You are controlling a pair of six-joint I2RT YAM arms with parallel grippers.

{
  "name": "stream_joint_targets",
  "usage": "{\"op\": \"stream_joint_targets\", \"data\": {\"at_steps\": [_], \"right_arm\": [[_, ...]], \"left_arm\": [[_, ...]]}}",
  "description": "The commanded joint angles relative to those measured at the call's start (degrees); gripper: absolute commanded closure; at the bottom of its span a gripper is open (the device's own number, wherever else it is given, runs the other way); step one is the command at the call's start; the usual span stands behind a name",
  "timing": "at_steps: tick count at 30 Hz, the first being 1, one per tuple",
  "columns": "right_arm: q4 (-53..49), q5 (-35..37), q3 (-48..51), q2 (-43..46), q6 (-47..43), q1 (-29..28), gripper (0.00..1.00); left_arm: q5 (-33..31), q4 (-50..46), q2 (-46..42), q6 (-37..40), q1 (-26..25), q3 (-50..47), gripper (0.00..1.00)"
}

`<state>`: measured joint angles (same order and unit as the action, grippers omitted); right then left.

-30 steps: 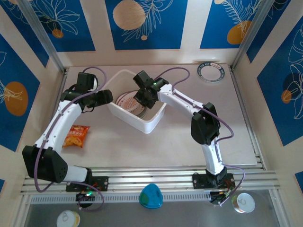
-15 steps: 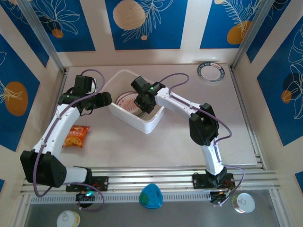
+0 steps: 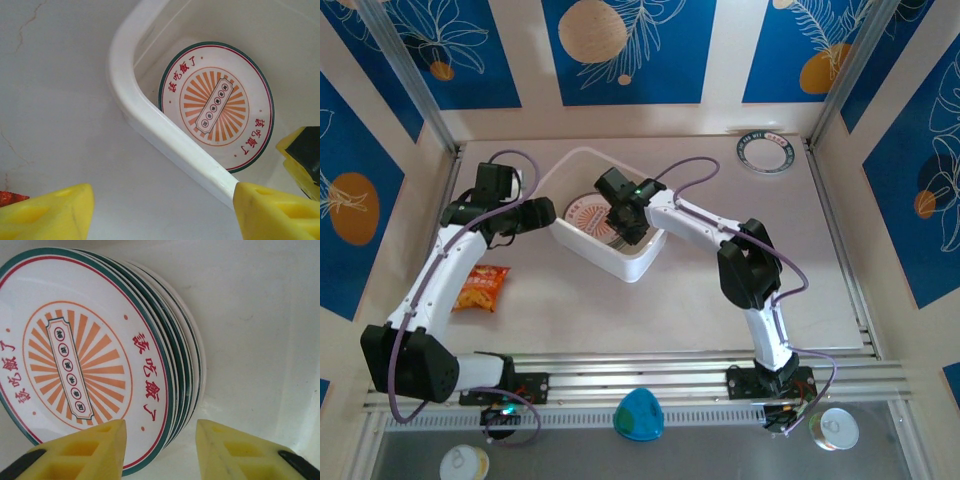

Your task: Place the plates into the plastic bin on the countertop

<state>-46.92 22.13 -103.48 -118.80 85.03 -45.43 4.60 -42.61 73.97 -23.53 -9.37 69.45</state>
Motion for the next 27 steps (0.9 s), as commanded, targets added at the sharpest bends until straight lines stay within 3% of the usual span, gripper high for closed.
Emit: {"op": "stream_joint_targets", "data": {"at_steps": [1,11,21,24,27], "right_arm": [[0.38,4.13,1.41,4.99,-1.74,-0.37,0.55],[4.09,12.39,6.95,16.72,-12.55,-0.56,0.5],[6.1,20.52,14.28,27.06,-23.32,3.13,0.5],[6.57,21.39,17.0,29.67,-26.21,7.57,0.5],[6.63,15.92,20.35,31.77,-25.41,15.48,0.5]], "left_arm": [[2.05,0.33,-0.15,-0.59,0.78,0.15,0.26],[4.71,1.23,1.37,-4.52,0.5,1.97,0.27],[1.8,-0.27,4.14,-7.12,-2.61,4.76,0.27],[0.79,-0.62,4.25,-7.45,-3.32,5.1,0.27],[-0.1,-0.89,4.76,-7.71,-3.95,5.33,0.27]]}}
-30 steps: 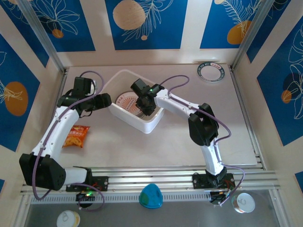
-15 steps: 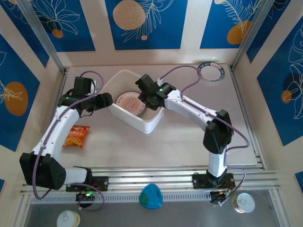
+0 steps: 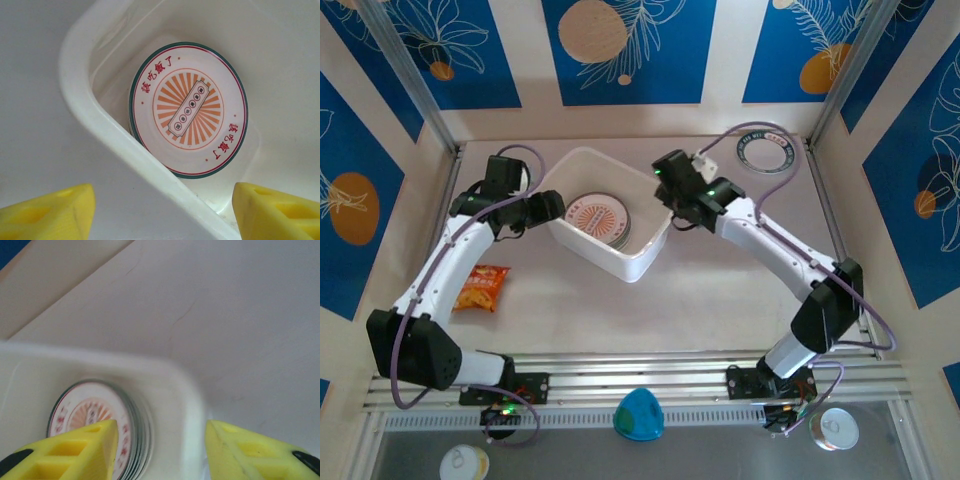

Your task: Place the plates into the plastic bin on the countertop

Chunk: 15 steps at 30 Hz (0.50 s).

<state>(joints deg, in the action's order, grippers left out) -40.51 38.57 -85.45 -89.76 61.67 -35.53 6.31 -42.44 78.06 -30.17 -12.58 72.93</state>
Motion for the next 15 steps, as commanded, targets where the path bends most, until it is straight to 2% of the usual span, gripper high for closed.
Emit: {"op": "stream_joint_targets", "data": {"at_steps": [1,7,15], "right_arm": [[0.68,-2.63,3.68,3.36,-1.87,8.43,0.5],[2.27,-8.29,9.64,4.21,1.8,20.45,0.51],[3.36,-12.25,10.47,-2.32,1.77,31.23,0.51]], "left_arm": [[-2.07,-1.13,0.85,-1.04,-0.85,1.92,0.27],[-3.75,-2.11,2.42,-1.09,-1.39,3.48,0.27],[-4.9,-3.09,3.74,-0.92,-1.67,4.56,0.27]]}}
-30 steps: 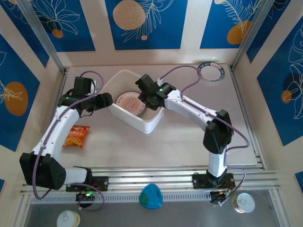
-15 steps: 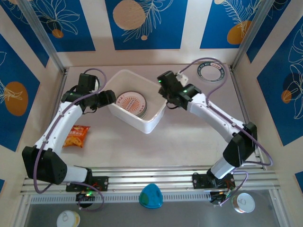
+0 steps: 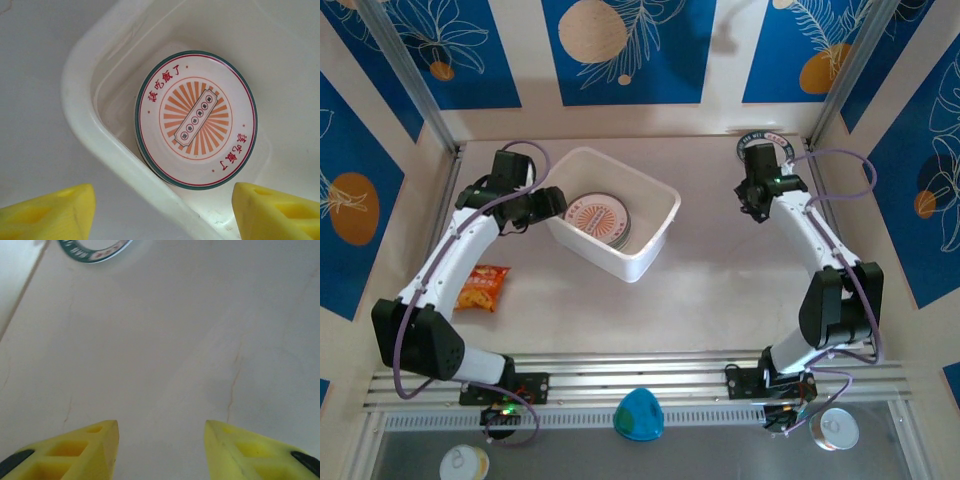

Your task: Place the plates into the plastic bin on the countertop

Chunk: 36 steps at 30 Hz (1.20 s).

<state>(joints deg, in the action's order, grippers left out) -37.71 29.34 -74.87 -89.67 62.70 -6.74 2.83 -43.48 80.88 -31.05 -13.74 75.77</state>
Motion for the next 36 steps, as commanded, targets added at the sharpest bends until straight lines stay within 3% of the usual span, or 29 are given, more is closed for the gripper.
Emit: {"op": "stream_joint_targets", "data": {"at_steps": [1,7,20,25,36], "right_arm": [[1.27,-3.63,0.14,-3.46,1.45,3.62,0.5],[4.91,-5.61,-0.52,-10.36,4.31,8.25,0.51],[6.69,-14.6,-11.65,-22.79,5.93,14.94,0.51],[0.96,-12.07,-20.74,-28.37,4.38,14.65,0.52],[8.74,-16.01,-26.25,-36.83,11.59,16.02,0.54]], "left_arm": [[-1.5,-2.13,0.99,0.01,-0.58,1.75,0.27],[-2.22,-2.31,1.3,0.35,-0.51,2.45,0.27],[-2.68,-1.94,1.33,0.95,-0.5,2.37,0.27],[-2.83,-2.28,1.57,1.34,-0.5,3.51,0.27],[-4.13,-4.32,2.75,1.52,-0.57,4.81,0.27]]}}
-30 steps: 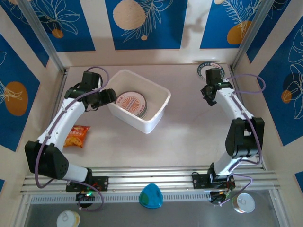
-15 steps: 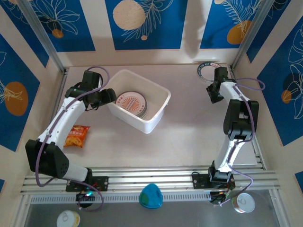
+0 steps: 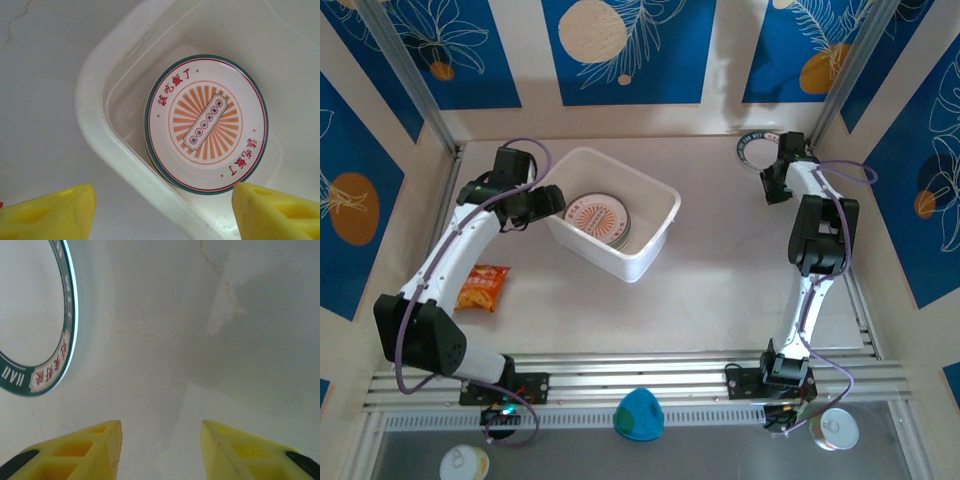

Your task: Place the plates into the plastic bin on the countertop

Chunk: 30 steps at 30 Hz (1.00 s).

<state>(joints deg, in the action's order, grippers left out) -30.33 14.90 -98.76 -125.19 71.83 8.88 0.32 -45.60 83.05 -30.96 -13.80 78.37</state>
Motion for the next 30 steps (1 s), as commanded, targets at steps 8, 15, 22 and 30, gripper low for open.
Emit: {"op": "stream_joint_targets", "data": {"at_steps": [8,15,22,30], "right_arm": [[4.51,-2.05,-6.97,-5.38,3.94,0.43,0.54],[7.11,-3.47,-9.67,-8.97,5.51,0.52,0.56],[11.94,-2.83,-11.36,-12.33,6.11,0.39,0.57],[12.28,-1.87,-15.19,-15.84,6.89,0.17,0.57]], "left_arm": [[-2.27,-2.91,1.47,1.19,-0.54,2.31,0.27],[-2.43,-3.52,2.86,1.3,-0.56,3.01,0.27],[-2.87,-3.55,3.61,1.0,-0.52,3.03,0.27],[-3.22,-3.96,3.03,-0.09,-0.59,2.75,0.27]]}}
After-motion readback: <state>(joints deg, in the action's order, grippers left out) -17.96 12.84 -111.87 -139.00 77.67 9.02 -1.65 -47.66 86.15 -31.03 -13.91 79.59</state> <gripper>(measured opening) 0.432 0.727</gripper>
